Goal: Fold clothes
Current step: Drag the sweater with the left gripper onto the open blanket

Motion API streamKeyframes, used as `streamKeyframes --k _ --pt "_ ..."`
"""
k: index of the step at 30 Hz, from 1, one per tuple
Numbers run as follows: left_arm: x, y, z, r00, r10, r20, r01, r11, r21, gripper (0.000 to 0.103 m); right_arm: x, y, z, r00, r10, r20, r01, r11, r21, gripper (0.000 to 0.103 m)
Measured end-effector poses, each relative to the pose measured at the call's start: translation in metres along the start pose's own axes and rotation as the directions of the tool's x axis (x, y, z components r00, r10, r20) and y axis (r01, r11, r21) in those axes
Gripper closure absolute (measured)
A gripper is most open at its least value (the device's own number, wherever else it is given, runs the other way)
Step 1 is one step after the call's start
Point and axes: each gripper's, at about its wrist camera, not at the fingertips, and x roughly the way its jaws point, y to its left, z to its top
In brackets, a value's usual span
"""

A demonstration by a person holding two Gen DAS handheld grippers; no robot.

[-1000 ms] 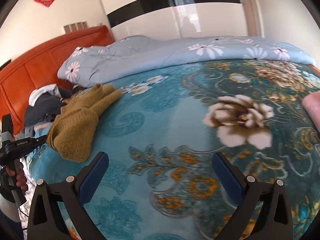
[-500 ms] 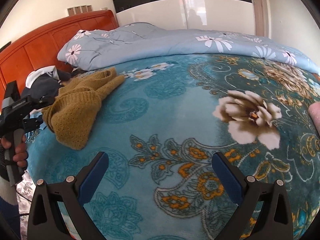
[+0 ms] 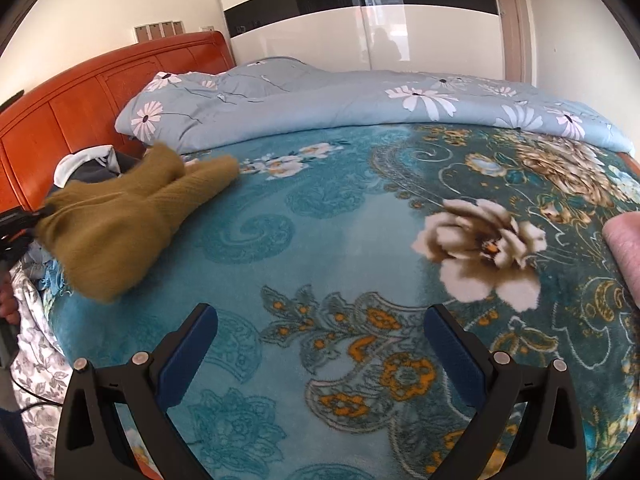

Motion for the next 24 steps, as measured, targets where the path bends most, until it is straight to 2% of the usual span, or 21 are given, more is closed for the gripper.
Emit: streamKeyframes --k 2,5,7,10,16,18,22,24 --pt "-0.021 0.025 -0.001 0.996 0.082 0.037 -0.083 0.997 0.006 0.091 0.005 0.009 0.001 1.0 0.015 -0.009 -0.015 1.0 -0.016 0.0" --pt "-0.029 0.067 -0.014 0.989 0.145 0.018 -0.145 0.989 -0.034 0.091 0.017 0.032 0.01 0.998 0.059 -0.029 -0.061 0.996 -0.06 0.0" --pt "-0.023 0.091 -0.03 0.989 0.143 -0.034 -0.145 0.987 -0.075 0.09 0.025 0.051 0.017 0.995 0.093 -0.042 -0.097 0.991 -0.095 0.0" --pt "-0.006 0.102 -0.048 0.988 0.122 -0.097 -0.131 0.987 -0.093 0.09 0.035 0.096 0.039 0.986 0.166 -0.034 -0.169 0.964 -0.206 0.0" --pt "0.023 0.104 -0.066 0.984 0.064 -0.167 -0.085 0.989 -0.12 0.086 0.053 0.194 0.094 0.939 0.343 -0.028 -0.326 0.859 -0.394 0.0" --pt "0.03 0.105 -0.068 0.982 0.053 -0.184 -0.076 0.989 -0.123 0.084 0.066 0.231 0.107 0.927 0.373 -0.049 -0.352 0.815 -0.46 0.0" --pt "0.032 0.113 -0.069 0.976 0.017 -0.215 -0.05 0.988 -0.148 0.081 0.11 0.305 0.12 0.904 0.401 -0.147 -0.411 0.722 -0.556 0.0" --pt "0.031 0.117 -0.07 0.973 0.002 -0.23 -0.039 0.987 -0.158 0.077 0.131 0.338 0.122 0.897 0.399 -0.188 -0.43 0.695 -0.576 0.0"
